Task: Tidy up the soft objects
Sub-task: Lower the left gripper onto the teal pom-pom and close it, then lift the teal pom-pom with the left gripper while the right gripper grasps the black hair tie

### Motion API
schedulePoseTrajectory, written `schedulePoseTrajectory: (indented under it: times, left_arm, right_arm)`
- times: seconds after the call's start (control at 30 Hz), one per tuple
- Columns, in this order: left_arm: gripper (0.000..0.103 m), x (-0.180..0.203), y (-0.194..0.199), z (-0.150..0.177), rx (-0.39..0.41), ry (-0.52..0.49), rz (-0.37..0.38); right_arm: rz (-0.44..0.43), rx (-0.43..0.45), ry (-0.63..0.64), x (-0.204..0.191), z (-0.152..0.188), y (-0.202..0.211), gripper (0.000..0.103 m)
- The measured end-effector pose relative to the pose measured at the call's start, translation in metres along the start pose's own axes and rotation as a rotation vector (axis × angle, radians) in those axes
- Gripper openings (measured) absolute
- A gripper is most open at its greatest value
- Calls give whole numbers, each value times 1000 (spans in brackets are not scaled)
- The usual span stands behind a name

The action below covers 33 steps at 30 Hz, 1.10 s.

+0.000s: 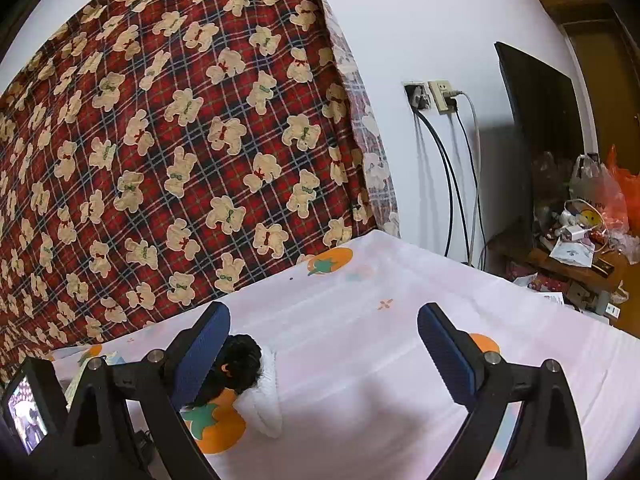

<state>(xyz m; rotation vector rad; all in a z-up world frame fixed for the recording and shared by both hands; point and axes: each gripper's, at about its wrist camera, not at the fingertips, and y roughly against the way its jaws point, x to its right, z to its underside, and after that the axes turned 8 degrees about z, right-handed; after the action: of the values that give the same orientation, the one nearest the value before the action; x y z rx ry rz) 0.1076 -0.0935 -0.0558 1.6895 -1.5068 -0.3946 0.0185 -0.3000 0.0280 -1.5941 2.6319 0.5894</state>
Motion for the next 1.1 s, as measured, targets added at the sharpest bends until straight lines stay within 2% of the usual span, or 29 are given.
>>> schedulePoseTrajectory:
  times: [0.23,0.3,0.4,0.47,0.53,0.67,0.77,0.87,1.1]
  left_arm:
    - [25,11,5,4,-78,-242,208]
    - [25,9,11,4,-77,-283,274]
    - [25,5,21,1,-47,-316,343]
    - [25,1,32,-1,-15,-366,424]
    - [25,-4,41,-3,17,-403,470]
    - [25,-19,55,-10,85,-426,560]
    - [25,-27,61,-16,117,-424,582]
    - [25,-30,64,-16,154,-439,549]
    - [25,-34,64,-16,191,-432,523]
  right_arm:
    - [11,-22,-22,5,1,-4,97]
    - [9,-29,-32,7,0,-5,97]
    - [4,-47,-45,9,0,-9,97]
    - [2,-64,-48,9,1,-12,97]
    - [-2,-77,-55,10,2,-13,97]
    - [-9,-93,-72,13,2,-16,96]
    - [-15,-110,-73,13,3,-18,96]
    - [-23,-127,-64,10,5,-21,96]
    - [-72,-166,17,-11,12,-30,96]
